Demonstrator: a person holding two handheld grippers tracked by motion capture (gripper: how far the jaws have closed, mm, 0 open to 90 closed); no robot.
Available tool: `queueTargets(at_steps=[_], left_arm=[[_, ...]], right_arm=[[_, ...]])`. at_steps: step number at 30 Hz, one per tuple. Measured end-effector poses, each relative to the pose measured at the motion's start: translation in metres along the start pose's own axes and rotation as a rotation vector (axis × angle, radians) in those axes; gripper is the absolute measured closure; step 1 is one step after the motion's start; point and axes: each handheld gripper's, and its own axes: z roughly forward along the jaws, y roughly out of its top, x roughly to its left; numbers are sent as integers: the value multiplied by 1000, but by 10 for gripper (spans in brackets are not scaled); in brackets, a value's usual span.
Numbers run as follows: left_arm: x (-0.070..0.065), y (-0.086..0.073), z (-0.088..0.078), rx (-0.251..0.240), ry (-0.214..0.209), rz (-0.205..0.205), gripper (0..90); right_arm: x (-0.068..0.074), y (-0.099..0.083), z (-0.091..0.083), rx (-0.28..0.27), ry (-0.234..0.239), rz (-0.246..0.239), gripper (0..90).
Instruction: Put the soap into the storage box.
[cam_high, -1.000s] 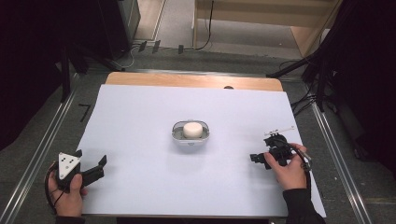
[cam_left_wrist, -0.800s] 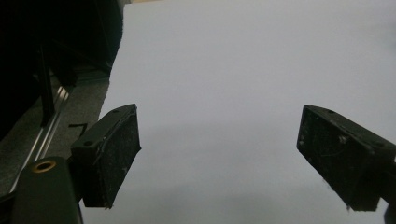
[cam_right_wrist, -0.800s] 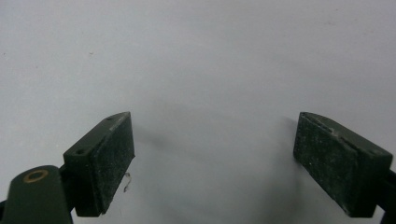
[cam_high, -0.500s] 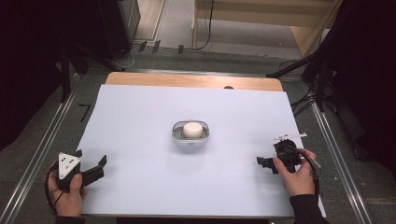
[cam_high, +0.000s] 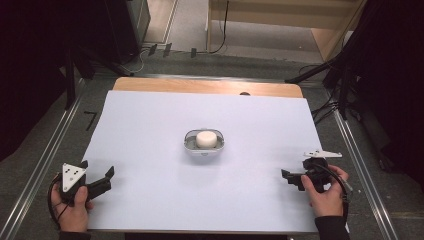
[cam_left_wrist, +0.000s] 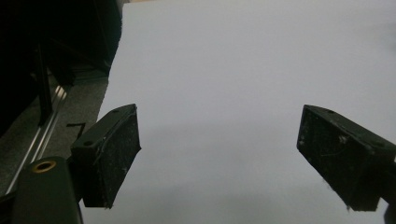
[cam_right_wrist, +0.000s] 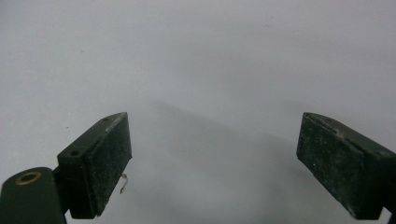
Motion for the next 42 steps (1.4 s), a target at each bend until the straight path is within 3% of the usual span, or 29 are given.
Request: queueTargets(at_steps=[7,9,15,42], left_arm=[[0,0,0,1,1,1,139],[0,0,0,1,0,1,139],[0,0,0,2,2,1,139],[0,0,0,1,1,-1,139]], right_arm=[[-3,-10,-3,-31,-1,0,106],[-9,-16,-7,-76,26,-11,106],[-15,-24,-11,-123,25,-10,112],[-39,-52,-29,-203,40,30,125]])
